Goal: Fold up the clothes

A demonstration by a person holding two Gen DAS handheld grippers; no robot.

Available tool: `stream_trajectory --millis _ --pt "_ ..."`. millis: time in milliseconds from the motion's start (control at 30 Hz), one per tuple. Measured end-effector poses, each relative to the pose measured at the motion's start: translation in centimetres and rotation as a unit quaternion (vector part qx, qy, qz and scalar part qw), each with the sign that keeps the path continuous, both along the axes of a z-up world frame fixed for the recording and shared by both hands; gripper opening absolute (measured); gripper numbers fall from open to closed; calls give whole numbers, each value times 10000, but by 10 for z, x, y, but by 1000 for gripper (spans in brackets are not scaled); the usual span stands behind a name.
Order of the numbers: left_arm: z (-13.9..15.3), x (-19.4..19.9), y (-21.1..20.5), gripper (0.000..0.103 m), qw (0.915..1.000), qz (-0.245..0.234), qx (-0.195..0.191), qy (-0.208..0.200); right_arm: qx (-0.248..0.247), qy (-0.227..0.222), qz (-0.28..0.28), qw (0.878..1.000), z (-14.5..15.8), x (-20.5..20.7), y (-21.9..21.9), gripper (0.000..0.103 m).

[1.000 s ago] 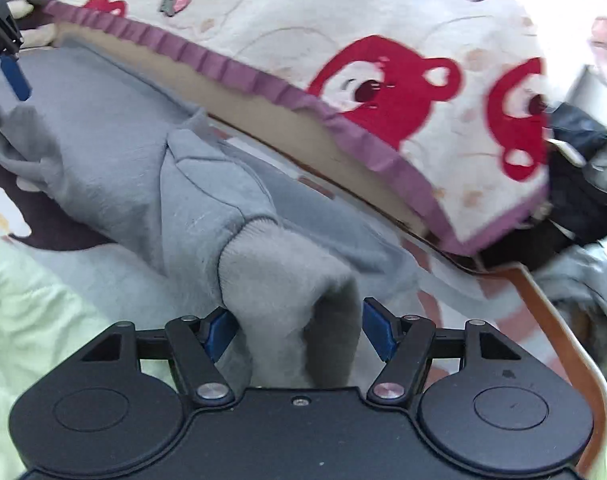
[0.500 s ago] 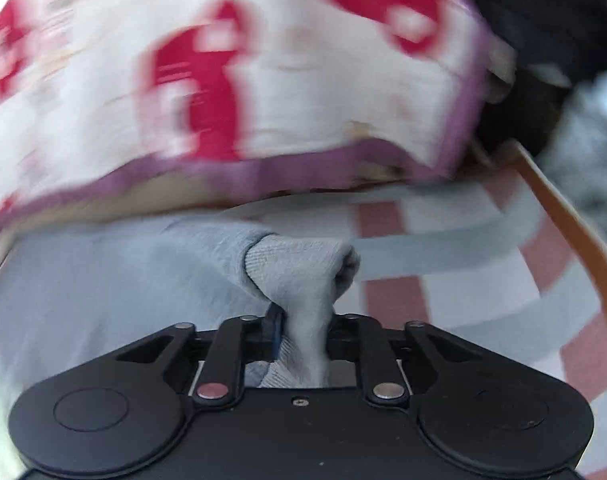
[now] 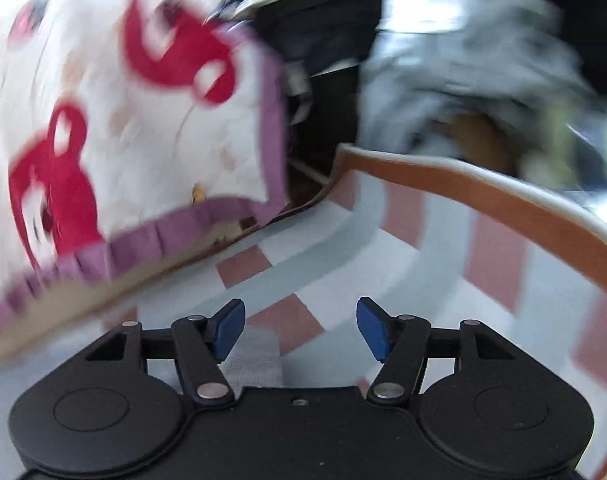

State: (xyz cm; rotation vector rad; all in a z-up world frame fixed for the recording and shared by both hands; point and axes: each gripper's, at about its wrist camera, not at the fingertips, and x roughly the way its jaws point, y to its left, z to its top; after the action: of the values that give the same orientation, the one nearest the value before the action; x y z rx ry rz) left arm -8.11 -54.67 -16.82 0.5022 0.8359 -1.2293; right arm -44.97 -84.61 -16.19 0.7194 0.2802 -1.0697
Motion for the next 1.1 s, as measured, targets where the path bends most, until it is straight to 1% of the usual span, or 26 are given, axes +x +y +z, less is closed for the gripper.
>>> stream_trajectory --millis 33,67,100,133,167,233,300,333,400,467,500,533,600,633,667,700,767,800,833,867,900,967,1033,1067,1100 --pt "-6 -1 -4 57 10000 68 37 33 318 -399 51 9987 -4 -12 9 67" --pt "-13 -2 -8 57 9999 136 74 66 634 -798 102 9947 -8 -24 18 67" --pt "-19 -3 -11 57 9997 204 111 98 1069 -1222 160 9866 -17 -34 29 67" --pt "-25 -4 -15 58 9994 272 147 131 1496 -1654 227 9746 -30 -41 41 68" --pt "-32 -6 -19 58 9991 341 184 164 1887 -2067 264 9597 -44 -44 52 68" --pt "-32 -5 -23 58 9989 403 213 141 2577 -2769 250 9254 -71 -44 72 68" --pt "-32 -3 -21 58 9986 467 209 148 3005 -2992 178 9055 -91 -30 79 68" --pt "-32 -2 -20 58 9984 512 195 165 3015 -2945 150 9067 -94 -22 78 68" --pt "-34 0 -19 58 9978 614 165 210 2880 -2746 101 9174 -93 -7 74 69" --pt "-35 2 -18 58 9972 704 147 225 2599 -2478 107 9332 -88 9 69 70" --pt "-35 3 -17 58 9972 715 146 172 2470 -2480 -79 9367 -87 10 70 70" --pt "-36 3 -16 58 9973 712 151 90 2479 -2646 -261 9316 -92 10 73 72" --pt "-37 2 -12 58 9974 652 173 -235 2598 -3077 -577 9135 -106 9 78 73" --pt "-39 1 -9 58 9970 598 195 -456 2603 -3111 -684 9115 -110 12 79 73" --pt "-40 1 -6 58 9963 551 207 -628 2588 -3070 -769 9126 -113 16 78 73" --pt "-41 3 -4 58 9958 552 191 -706 2527 -2984 -817 9167 -114 21 76 73" --pt "-42 11 2 58 9949 673 131 -738 2217 -2691 -775 9340 -112 38 63 73" --pt "-42 17 5 58 9944 808 100 -668 2000 -2572 -633 9433 -105 44 58 73" --pt "-41 24 8 58 9938 949 67 -574 1761 -2466 -444 9520 -95 49 54 39" --pt "-40 30 13 58 9929 1083 27 -486 1520 -2357 -254 9595 -85 54 49 26" --pt "-37 36 19 58 9917 1205 -29 -441 1277 -2246 -64 9660 -75 59 45 25" --pt "-29 45 34 58 9888 1398 -160 -495 290 -1764 460 9828 -22 59 44 23" --pt "-25 55 51 60 9870 1486 -193 -585 -348 -1445 883 9849 17 50 37 21" --pt "-28 60 61 62 9857 1559 -184 -618 -397 -1257 1008 9861 27 46 27 21" --pt "-33 65 72 64 9838 1689 -166 -581 -360 -972 1096 9886 30 45 16 21"
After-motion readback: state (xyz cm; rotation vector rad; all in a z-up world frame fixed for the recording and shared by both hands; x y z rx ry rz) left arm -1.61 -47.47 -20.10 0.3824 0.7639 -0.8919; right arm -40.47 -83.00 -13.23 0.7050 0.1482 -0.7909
